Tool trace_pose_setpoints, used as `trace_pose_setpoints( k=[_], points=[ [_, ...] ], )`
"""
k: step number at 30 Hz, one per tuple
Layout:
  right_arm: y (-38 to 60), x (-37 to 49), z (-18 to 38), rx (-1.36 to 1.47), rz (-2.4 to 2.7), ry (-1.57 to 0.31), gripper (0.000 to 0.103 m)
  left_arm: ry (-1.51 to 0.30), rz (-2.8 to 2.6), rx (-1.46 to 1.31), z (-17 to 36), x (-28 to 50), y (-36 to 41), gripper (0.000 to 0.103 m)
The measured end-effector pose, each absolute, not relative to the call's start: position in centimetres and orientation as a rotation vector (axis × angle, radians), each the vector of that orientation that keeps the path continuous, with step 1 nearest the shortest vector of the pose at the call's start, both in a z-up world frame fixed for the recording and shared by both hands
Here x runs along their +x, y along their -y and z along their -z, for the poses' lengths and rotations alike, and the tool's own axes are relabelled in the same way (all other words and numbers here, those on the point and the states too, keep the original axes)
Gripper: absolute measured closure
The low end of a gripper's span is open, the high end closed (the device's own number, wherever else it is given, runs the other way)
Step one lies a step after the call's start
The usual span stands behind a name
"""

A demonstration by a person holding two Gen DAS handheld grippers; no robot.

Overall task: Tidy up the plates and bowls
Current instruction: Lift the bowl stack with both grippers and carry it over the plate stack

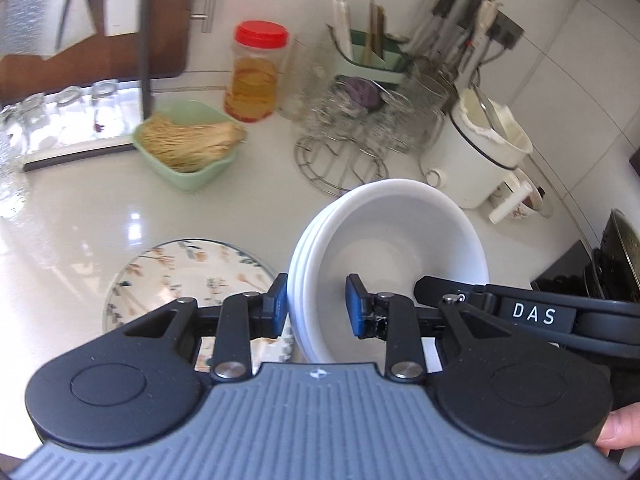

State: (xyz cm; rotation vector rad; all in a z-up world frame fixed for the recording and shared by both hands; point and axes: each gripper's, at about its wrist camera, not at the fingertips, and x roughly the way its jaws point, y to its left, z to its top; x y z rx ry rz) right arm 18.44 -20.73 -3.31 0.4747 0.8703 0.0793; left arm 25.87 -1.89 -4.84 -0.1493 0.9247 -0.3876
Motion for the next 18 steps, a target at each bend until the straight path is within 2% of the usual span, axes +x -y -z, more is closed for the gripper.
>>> trace_pose_setpoints(
  k=[8, 18],
  points=[
    [16.2, 19.9, 4.1, 0.441, -0.124, -0.906, 0.088, -0.945, 0.328, -0.183, 6.1, 26.1, -3.1, 0.069],
    [12.9, 22.3, 7.3, 0.374, -0.160, -0.998, 0.087, -1.011, 0.268, -0.246, 11.1, 27.0, -6.3, 0.069]
  ],
)
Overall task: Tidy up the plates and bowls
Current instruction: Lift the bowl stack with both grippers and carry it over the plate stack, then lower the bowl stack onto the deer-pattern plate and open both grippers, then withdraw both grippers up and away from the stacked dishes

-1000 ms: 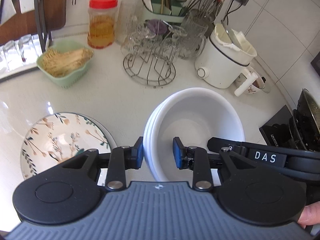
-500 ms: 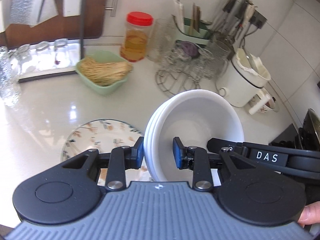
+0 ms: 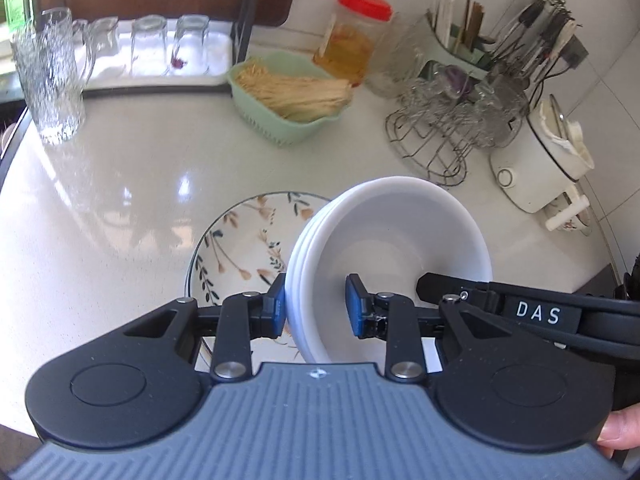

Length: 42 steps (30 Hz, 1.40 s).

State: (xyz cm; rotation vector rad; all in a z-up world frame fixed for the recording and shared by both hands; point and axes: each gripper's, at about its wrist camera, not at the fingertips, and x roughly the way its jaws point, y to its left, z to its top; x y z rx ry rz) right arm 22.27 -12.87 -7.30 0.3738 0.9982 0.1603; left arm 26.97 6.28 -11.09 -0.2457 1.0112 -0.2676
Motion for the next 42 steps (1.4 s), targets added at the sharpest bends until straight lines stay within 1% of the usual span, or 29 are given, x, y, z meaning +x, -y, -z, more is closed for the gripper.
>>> trace_pose_setpoints(
  k=[11, 20, 21, 23, 24, 25, 29, 33, 34, 35, 37, 42],
  points=[
    [12.1, 23.8, 10.7, 0.347, -0.171, -1.034, 0.087, -1.063, 0.246, -0.321, 15.1, 29.1, -7.2, 0.069],
    [11.6, 24.2, 11.9, 0.327, -0.181, -1.030, 0.086, -1.088, 0.219, -0.361, 16.8, 28.9, -7.5, 0.069],
    [11.7, 24.3, 11.8, 0.330, -0.174, -1.029, 0.086, -1.095, 0.224, -0.381, 16.9, 29.0, -7.7, 0.068],
    [11.8, 24.2, 11.4, 0.329, -0.164, -1.018, 0.086, -1.103, 0.223, -0.396, 16.8, 28.9, -7.9, 0.061],
    [11.9, 24.1, 11.2, 0.323, -0.158, -1.013, 0.086, -1.099, 0.213, -0.383, 16.6, 28.8, -8.0, 0.054],
    [11.9, 24.0, 10.9, 0.319, -0.153, -1.010, 0.085, -1.088, 0.208, -0.373, 16.3, 28.7, -8.1, 0.052],
    [12.2, 23.2, 9.4, 0.296, -0.162, -0.973, 0.077, -1.068, 0.215, -0.383, 14.9, 28.3, -9.0, 0.052],
    [12.4, 22.5, 7.9, 0.287, -0.153, -0.941, 0.075, -1.043, 0.218, -0.373, 13.2, 27.6, -9.8, 0.052],
    [12.3, 22.4, 7.5, 0.284, -0.152, -0.930, 0.070, -1.035, 0.216, -0.365, 12.7, 27.4, -10.0, 0.052],
    [12.2, 22.2, 7.1, 0.280, -0.160, -0.915, 0.059, -1.031, 0.213, -0.360, 12.3, 27.2, -10.2, 0.052],
    [12.0, 21.7, 6.2, 0.271, -0.166, -0.893, 0.053, -1.016, 0.211, -0.357, 11.2, 26.9, -10.8, 0.052],
    [12.1, 20.1, 3.2, 0.268, -0.195, -0.822, 0.054, -0.966, 0.198, -0.333, 8.2, 25.2, -11.7, 0.052]
  ],
)
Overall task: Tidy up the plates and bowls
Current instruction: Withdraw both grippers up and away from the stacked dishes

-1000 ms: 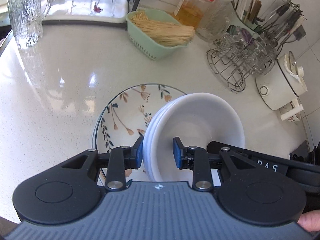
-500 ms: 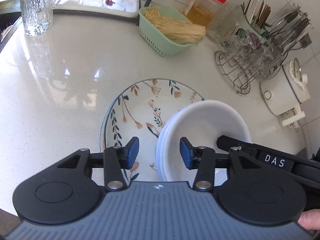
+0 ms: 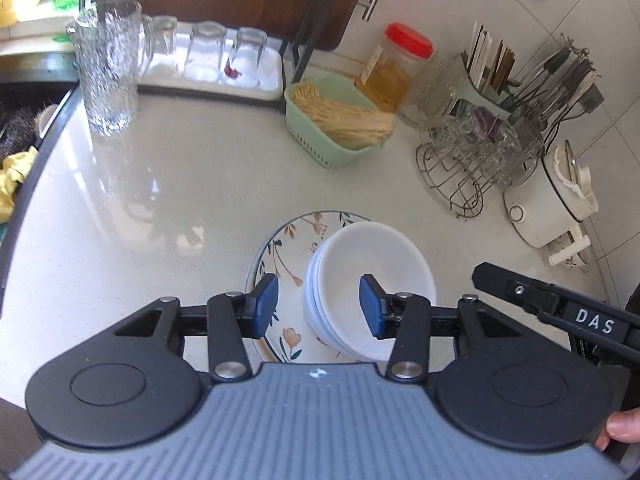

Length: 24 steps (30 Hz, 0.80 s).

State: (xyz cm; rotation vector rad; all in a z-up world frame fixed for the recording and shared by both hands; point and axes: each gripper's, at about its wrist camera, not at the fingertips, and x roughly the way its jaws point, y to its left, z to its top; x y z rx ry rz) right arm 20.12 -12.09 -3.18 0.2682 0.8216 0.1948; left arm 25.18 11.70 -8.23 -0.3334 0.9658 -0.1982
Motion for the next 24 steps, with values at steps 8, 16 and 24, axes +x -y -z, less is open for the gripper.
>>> trace_pose_setpoints(
  k=[8, 16, 24],
  points=[
    [13.7, 15.7, -1.9, 0.252, -0.233, -0.684, 0.054, -0.847, 0.166, -0.277, 2.7, 20.0, -11.3, 0.052],
    [15.9, 9.9, -4.5, 0.239, -0.273, -0.599, 0.054, -0.731, 0.128, -0.231, -2.5, 13.4, -9.0, 0.052],
    [17.9, 5.3, -4.9, 0.225, -0.311, -0.560, 0.054, -0.698, 0.082, -0.200, -4.3, 6.8, -6.0, 0.052]
  ],
)
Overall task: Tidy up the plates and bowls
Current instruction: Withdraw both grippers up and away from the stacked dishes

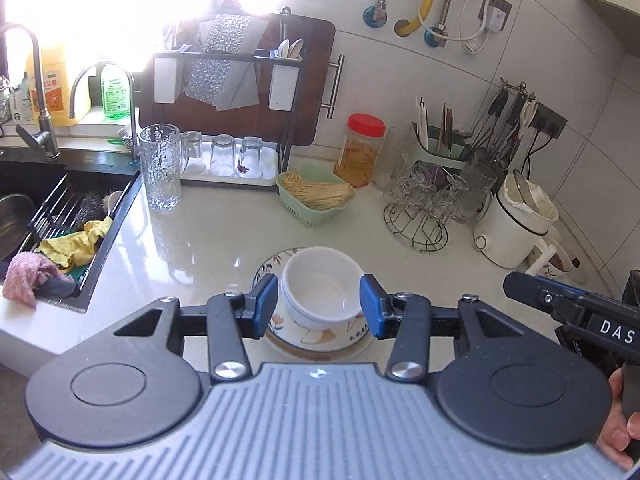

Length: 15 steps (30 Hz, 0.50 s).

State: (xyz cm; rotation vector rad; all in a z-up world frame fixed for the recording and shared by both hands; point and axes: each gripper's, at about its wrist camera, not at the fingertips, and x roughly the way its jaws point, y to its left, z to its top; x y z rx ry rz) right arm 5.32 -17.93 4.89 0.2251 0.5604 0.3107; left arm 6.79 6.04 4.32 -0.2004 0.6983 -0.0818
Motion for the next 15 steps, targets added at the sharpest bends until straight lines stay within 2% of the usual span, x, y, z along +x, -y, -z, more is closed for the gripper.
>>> trace_pose_setpoints(
  k=[15],
  points=[
    [20.0, 0.7, -3.4, 0.190, -0.390, -0.591, 0.054, -0.721, -0.001, -0.172, -4.1, -0.6, -2.4, 0.052]
  ],
)
